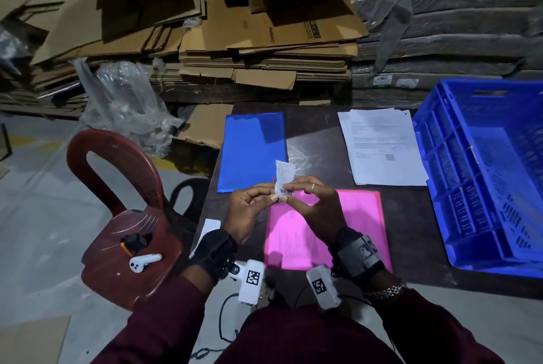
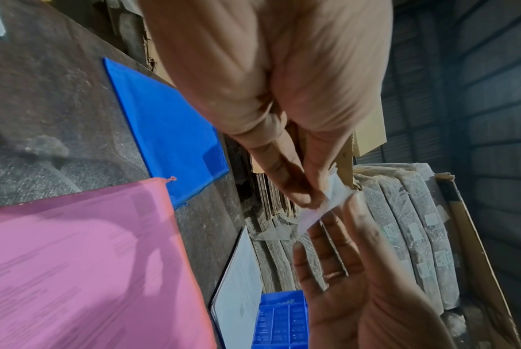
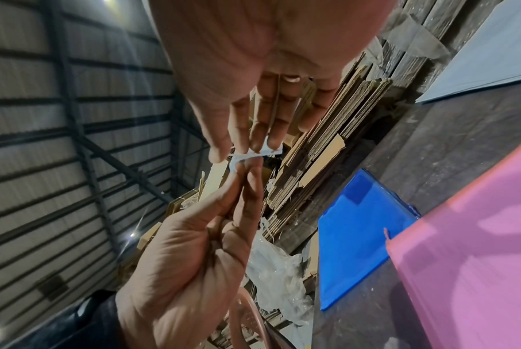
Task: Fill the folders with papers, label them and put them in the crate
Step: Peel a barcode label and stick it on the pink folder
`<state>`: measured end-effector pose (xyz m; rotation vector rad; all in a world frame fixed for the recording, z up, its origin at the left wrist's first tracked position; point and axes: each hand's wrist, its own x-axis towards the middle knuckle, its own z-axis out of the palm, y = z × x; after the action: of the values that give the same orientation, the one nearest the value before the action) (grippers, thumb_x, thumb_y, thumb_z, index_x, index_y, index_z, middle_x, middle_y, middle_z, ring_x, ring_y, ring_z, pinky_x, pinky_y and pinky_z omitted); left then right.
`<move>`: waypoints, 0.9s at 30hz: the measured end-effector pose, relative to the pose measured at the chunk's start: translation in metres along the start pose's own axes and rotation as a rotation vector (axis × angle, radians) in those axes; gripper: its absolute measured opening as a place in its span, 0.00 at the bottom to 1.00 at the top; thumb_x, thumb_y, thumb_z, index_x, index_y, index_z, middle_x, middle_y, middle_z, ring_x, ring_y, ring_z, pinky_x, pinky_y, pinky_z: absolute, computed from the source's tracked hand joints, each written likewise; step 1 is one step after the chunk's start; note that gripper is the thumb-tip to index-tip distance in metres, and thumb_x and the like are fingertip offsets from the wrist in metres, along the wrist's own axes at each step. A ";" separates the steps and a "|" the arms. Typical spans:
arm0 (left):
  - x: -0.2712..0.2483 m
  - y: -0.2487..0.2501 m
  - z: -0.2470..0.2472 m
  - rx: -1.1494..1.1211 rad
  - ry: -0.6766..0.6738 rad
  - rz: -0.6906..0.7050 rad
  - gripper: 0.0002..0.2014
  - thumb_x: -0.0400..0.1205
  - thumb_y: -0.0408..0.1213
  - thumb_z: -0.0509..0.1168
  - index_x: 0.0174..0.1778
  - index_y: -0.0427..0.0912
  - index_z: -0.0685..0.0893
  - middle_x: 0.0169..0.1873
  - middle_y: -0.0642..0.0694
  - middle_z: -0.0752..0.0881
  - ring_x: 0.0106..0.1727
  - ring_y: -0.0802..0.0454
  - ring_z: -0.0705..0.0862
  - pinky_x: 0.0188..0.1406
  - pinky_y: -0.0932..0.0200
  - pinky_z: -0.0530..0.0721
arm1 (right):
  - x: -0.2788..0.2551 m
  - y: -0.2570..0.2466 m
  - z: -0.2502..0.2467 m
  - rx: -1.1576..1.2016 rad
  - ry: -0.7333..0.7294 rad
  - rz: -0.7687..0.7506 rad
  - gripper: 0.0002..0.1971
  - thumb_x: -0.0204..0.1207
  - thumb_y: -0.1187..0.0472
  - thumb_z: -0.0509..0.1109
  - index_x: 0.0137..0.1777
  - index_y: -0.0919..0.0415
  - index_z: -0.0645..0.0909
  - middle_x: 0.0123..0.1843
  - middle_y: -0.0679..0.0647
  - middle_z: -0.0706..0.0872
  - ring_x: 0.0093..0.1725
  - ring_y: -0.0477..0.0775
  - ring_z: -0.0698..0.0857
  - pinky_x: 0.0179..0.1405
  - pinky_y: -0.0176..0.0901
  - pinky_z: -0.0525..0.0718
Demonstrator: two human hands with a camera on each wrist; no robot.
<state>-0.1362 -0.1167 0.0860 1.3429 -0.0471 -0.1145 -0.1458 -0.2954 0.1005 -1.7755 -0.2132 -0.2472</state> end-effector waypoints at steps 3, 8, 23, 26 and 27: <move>-0.002 -0.001 -0.001 0.008 0.015 -0.007 0.10 0.76 0.22 0.71 0.52 0.24 0.87 0.53 0.32 0.89 0.58 0.38 0.88 0.59 0.54 0.84 | 0.002 0.005 0.002 0.040 0.025 0.072 0.06 0.72 0.69 0.79 0.48 0.62 0.92 0.46 0.51 0.90 0.51 0.46 0.87 0.54 0.34 0.80; -0.008 0.000 -0.001 -0.094 0.054 -0.090 0.06 0.76 0.19 0.68 0.48 0.24 0.86 0.45 0.36 0.91 0.46 0.44 0.91 0.49 0.57 0.87 | 0.002 0.012 0.000 0.002 0.038 0.111 0.03 0.76 0.66 0.74 0.46 0.61 0.89 0.45 0.49 0.91 0.47 0.51 0.88 0.49 0.48 0.85; -0.040 -0.053 -0.066 0.140 0.443 -0.576 0.05 0.77 0.17 0.67 0.36 0.26 0.84 0.35 0.27 0.89 0.33 0.42 0.91 0.36 0.56 0.91 | -0.010 0.037 -0.036 -0.146 0.093 0.195 0.03 0.79 0.63 0.74 0.46 0.55 0.89 0.44 0.44 0.91 0.46 0.48 0.88 0.45 0.47 0.86; -0.043 -0.062 -0.075 0.325 0.477 -0.657 0.06 0.74 0.17 0.68 0.32 0.28 0.83 0.31 0.28 0.87 0.28 0.41 0.88 0.31 0.52 0.91 | -0.019 0.044 -0.043 -0.119 0.088 0.284 0.02 0.78 0.62 0.74 0.48 0.55 0.89 0.45 0.46 0.91 0.47 0.51 0.88 0.49 0.56 0.86; -0.043 -0.066 -0.078 0.374 0.466 -0.673 0.06 0.73 0.18 0.69 0.30 0.29 0.83 0.31 0.29 0.87 0.28 0.40 0.88 0.33 0.48 0.91 | -0.022 0.046 -0.045 -0.124 0.073 0.291 0.02 0.78 0.62 0.74 0.48 0.55 0.88 0.45 0.46 0.91 0.47 0.51 0.88 0.49 0.57 0.86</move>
<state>-0.1748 -0.0508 0.0059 1.6841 0.8159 -0.3690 -0.1568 -0.3497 0.0601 -1.8904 0.1162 -0.1168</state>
